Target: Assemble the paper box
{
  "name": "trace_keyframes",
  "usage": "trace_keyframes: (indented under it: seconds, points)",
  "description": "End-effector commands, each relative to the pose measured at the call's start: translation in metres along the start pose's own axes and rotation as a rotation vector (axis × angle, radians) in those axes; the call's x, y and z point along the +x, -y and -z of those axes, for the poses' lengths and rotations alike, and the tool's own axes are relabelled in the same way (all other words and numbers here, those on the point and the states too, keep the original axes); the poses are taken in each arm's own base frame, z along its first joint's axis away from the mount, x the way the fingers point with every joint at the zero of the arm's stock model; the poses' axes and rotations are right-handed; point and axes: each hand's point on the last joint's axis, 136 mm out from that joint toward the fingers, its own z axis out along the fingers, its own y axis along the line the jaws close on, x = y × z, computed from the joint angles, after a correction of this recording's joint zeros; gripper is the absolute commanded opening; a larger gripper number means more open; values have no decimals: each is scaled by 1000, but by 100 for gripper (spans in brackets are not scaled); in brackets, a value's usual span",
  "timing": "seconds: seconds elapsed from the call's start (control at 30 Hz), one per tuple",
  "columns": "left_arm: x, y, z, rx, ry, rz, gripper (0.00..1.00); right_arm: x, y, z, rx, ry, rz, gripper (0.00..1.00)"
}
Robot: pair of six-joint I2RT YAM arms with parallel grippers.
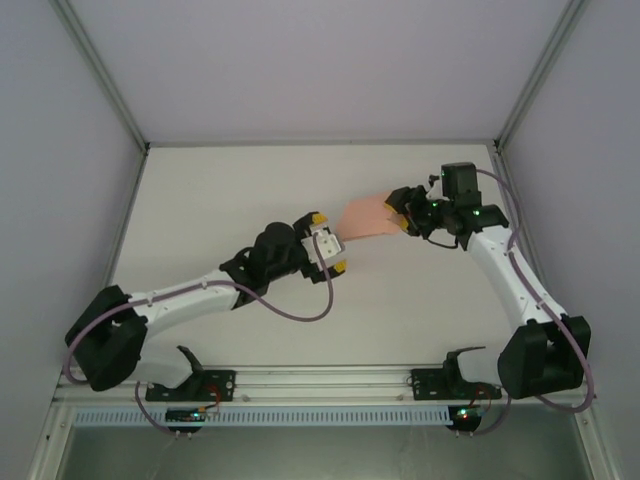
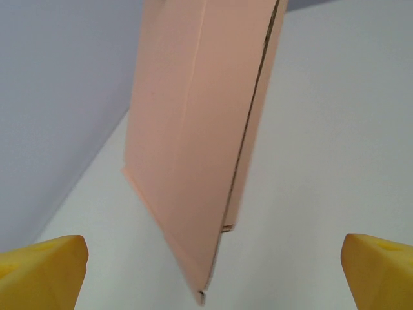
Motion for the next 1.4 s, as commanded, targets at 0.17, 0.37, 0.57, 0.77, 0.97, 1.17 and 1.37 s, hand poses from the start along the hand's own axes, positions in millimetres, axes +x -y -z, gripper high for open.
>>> trace_keyframes:
  seconds: [0.17, 0.37, 0.57, 0.77, 0.97, 1.17, 1.37]
  points:
    - [-13, -23, -22, -145, 11, -178, 100, 13, -4, 5, 12, -75, -122, 47]
    - [-15, -24, -28, -151, 39, -148, 92, 16, -9, -2, -34, -112, -152, 47]
    - [-11, -29, -35, -173, 17, -146, 73, 23, -7, -3, -35, -153, -162, 47]
    - [-12, -30, -33, -175, 13, -150, 49, 28, -6, -3, -41, -183, -160, 53]
    - [-14, -31, -22, -174, 8, -163, 38, 18, -14, -12, -120, -158, -138, 67]
    - [-3, -28, -9, -130, -72, -171, 33, 0, -11, -6, -83, -70, 6, 99]
    - [38, 4, 17, 211, -298, -76, 35, -40, 2, 8, 107, 154, 414, 99]
